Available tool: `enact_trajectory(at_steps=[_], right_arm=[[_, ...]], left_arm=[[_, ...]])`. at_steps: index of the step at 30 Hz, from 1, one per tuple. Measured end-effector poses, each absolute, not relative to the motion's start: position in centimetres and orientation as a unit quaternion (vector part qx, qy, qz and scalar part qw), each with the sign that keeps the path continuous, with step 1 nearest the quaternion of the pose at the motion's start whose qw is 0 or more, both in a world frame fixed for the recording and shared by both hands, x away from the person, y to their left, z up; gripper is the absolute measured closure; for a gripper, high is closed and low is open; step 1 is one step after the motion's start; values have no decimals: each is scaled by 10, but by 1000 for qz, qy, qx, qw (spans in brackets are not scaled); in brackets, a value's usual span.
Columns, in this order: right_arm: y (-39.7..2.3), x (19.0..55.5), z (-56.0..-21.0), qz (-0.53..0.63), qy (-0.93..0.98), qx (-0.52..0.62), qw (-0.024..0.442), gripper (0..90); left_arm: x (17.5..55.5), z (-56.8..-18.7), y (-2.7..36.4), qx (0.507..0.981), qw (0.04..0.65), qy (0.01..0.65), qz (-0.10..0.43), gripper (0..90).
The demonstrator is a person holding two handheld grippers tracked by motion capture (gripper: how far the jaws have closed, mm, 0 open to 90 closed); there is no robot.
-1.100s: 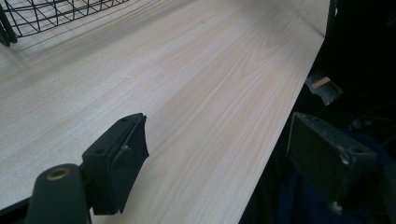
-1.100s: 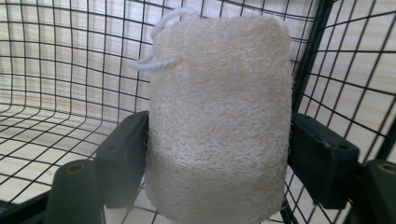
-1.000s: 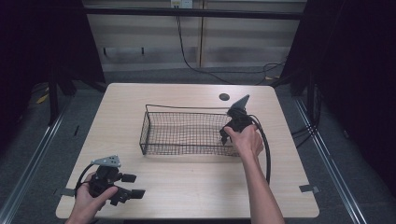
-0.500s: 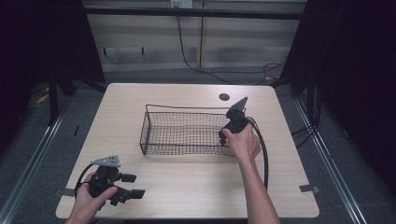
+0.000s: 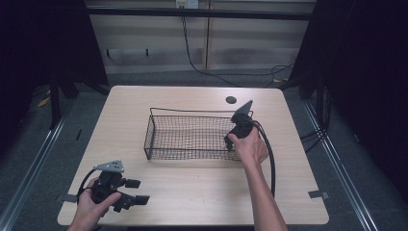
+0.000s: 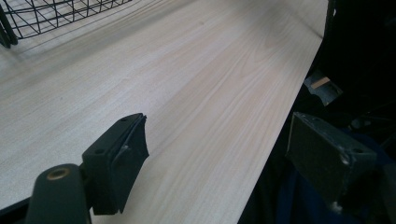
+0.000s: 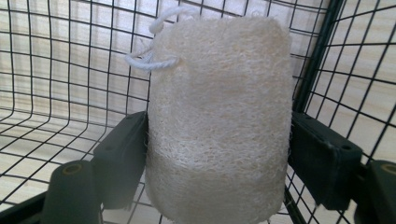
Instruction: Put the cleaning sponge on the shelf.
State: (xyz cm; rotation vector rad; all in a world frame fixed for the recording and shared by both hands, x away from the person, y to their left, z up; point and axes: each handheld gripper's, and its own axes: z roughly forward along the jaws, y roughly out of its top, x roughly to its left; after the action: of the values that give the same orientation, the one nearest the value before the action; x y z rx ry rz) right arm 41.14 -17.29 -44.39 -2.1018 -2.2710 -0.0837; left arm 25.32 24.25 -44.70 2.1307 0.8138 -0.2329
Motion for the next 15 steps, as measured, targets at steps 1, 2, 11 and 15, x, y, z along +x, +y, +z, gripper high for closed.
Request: enact_trajectory(at_steps=[1, 2, 11, 15], right_arm=[[-173, 411, -444, -27, -733, -679, 23, 237], [-174, 411, -444, -29, -736, -676, 22, 228], [-176, 410, -440, -37, -737, -674, 25, 160], [-177, 409, -437, -41, -735, -676, 23, 179]], left_arm=[[253, -447, 243, 847, 412, 323, -93, 197], [253, -447, 243, 847, 412, 323, -92, 197], [253, -447, 242, 847, 412, 323, -92, 197], [253, -447, 242, 847, 412, 324, -93, 197]])
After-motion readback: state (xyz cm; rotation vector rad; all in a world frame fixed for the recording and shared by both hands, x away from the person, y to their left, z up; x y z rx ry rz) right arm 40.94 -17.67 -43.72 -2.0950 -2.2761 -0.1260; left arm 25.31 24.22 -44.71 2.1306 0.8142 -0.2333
